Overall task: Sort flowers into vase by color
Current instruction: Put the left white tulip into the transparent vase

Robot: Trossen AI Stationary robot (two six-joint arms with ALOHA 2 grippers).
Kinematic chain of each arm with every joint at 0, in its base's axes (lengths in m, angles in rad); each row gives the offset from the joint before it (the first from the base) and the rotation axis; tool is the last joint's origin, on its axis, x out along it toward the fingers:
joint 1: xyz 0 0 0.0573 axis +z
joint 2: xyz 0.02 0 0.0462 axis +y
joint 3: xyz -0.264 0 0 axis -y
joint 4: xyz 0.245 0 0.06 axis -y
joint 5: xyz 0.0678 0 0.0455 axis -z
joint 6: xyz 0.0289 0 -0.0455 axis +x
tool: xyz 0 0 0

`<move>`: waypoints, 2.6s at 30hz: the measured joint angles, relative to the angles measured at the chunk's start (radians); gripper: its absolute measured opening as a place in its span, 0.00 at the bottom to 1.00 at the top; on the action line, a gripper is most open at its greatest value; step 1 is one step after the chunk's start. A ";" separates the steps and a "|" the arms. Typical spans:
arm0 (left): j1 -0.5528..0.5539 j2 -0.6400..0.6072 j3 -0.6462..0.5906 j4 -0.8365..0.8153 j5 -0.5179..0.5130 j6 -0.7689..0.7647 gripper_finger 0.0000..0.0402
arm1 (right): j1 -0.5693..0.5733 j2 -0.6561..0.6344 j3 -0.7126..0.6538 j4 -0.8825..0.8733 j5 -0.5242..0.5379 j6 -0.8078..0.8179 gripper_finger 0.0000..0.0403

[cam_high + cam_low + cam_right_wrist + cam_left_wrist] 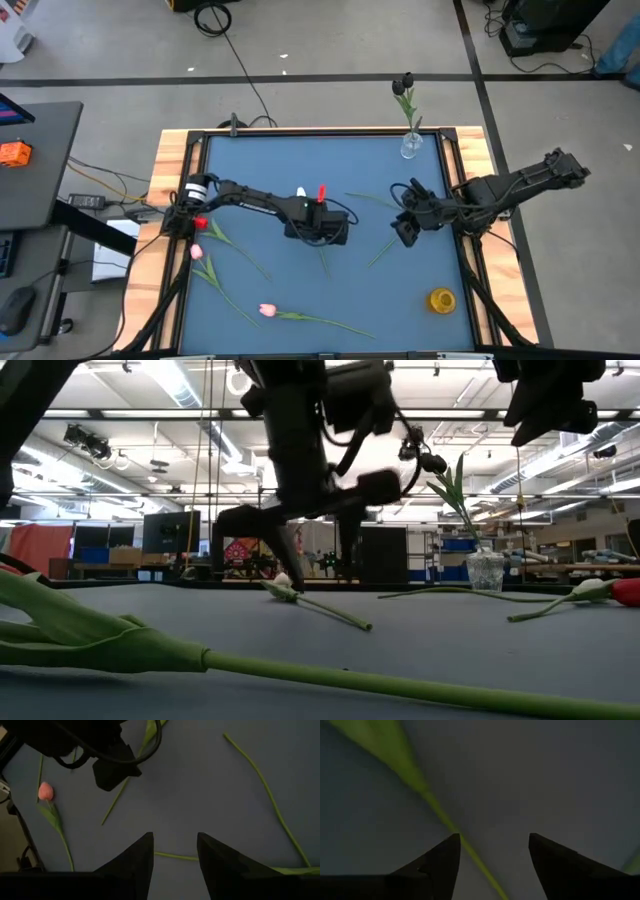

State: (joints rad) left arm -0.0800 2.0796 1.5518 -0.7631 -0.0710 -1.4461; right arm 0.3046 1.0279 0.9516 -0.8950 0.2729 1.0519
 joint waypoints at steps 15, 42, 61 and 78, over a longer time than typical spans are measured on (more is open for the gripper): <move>0.005 -0.005 -0.118 0.144 0.007 -0.040 0.28 | -0.015 0.000 0.000 0.002 -0.012 0.002 0.40; 0.011 -0.326 -0.119 1.058 -0.165 0.877 0.01 | 0.059 -0.201 0.001 0.530 0.382 -0.304 0.38; 0.002 -0.328 -0.119 1.077 -0.095 0.964 0.01 | -0.107 -0.114 0.000 0.786 0.152 -0.518 0.38; 0.003 -0.328 -0.118 1.059 -0.088 1.018 0.07 | -0.163 -0.098 -0.001 0.795 0.061 -0.609 0.04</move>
State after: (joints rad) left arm -0.0768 1.7512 1.4342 0.2954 -0.1593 -0.4285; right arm 0.1413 0.9300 0.9502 -0.1005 0.3343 0.4431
